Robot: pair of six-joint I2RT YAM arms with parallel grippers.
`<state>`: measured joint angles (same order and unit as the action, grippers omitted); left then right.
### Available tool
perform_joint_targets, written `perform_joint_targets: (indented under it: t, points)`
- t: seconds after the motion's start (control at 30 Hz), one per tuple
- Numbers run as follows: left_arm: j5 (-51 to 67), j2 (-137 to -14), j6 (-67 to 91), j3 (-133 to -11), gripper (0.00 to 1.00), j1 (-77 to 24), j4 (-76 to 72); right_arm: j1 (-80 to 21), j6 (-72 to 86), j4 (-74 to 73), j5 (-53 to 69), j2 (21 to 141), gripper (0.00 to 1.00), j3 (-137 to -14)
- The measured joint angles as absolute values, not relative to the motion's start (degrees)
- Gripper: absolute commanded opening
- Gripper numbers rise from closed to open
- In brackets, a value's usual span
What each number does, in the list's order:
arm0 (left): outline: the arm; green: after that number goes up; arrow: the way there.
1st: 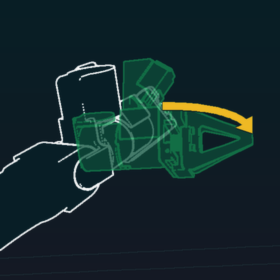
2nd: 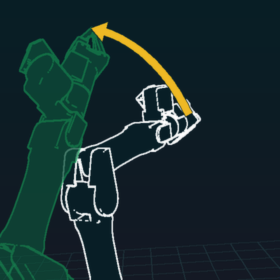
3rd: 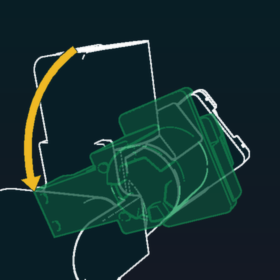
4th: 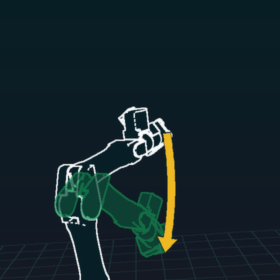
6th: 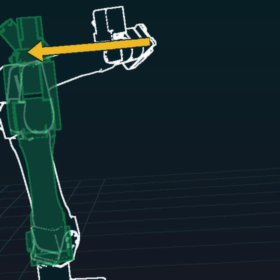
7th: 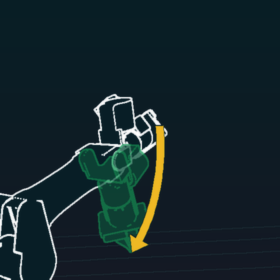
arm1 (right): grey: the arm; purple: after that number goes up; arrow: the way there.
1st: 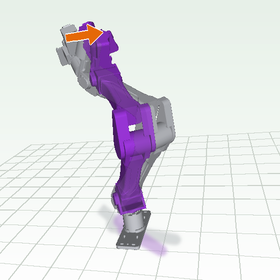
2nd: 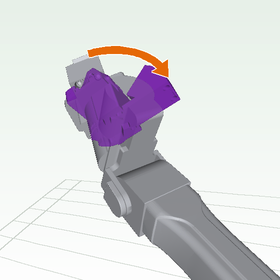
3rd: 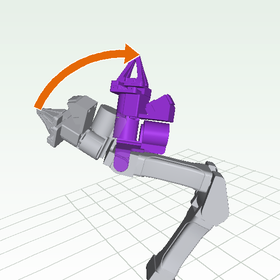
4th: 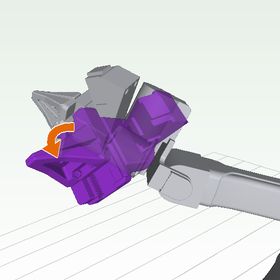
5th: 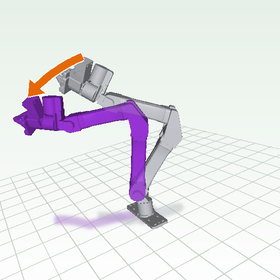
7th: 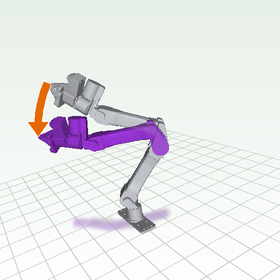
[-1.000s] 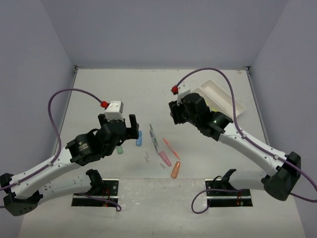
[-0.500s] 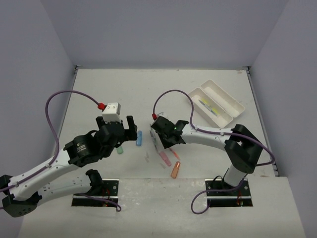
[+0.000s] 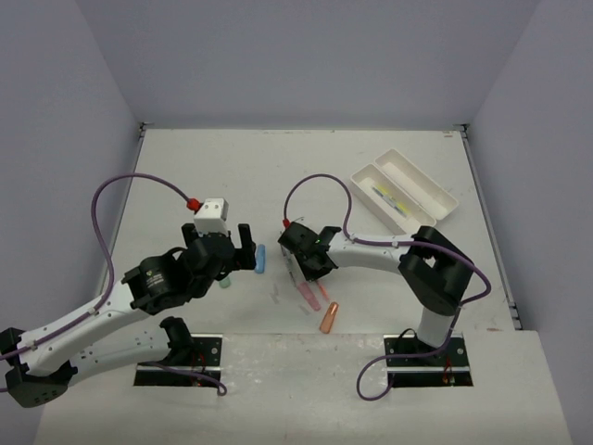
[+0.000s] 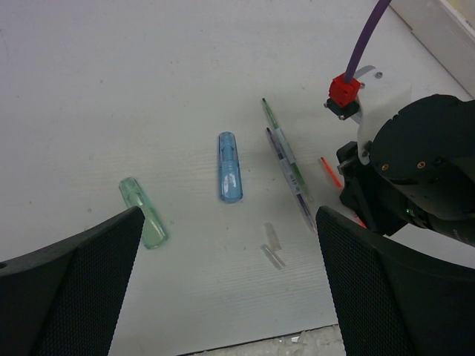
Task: Sort the stationery into containers
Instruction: Pick up the pen from the corner of the board, then close the pen cap on the pen.
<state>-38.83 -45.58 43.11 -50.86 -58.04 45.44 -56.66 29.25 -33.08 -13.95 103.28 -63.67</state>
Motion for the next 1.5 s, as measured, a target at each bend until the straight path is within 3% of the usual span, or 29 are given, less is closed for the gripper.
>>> perform_joint_targets:
  t: [0.13,0.37,0.5,0.57,0.63,0.77,0.83,0.93,1.5]
  points:
    - [-37.82,-45.65,44.50,-49.63,1.00,-58.04,45.32,-56.45,29.04,-32.97,-13.87,103.92,0.00,-64.42]
    - [-34.40,-48.32,50.87,-46.45,1.00,-58.04,45.02,-55.23,27.92,-33.87,-14.78,102.67,0.00,-64.33]
    - [-31.11,-53.26,57.85,-44.07,0.98,-58.04,44.45,-51.90,26.50,-36.17,-17.31,95.59,0.00,-64.21]
    - [-29.29,-56.00,62.60,-42.59,0.80,-58.05,44.40,-48.73,25.54,-36.39,-18.71,89.55,0.00,-64.22]
    - [-27.71,-58.71,67.12,-41.46,0.49,-58.06,44.54,-45.14,24.64,-36.25,-20.41,84.05,0.00,-64.28]
    - [-24.96,-63.72,75.29,-41.01,0.42,-58.13,44.51,-39.19,22.12,-35.98,-23.34,78.16,0.00,-64.13]
    - [-23.73,-65.67,77.65,-40.99,0.32,-58.22,44.25,-38.45,20.99,-35.18,-23.53,77.25,0.00,-62.99]
    - [-22.46,-68.31,79.77,-41.01,0.26,-58.49,43.82,-38.11,19.52,-34.55,-23.19,76.76,0.00,-60.17]
    - [-19.46,-81.53,81.25,-45.09,0.28,-60.87,40.81,-37.32,16.53,-32.31,-20.99,75.55,0.00,-56.76]
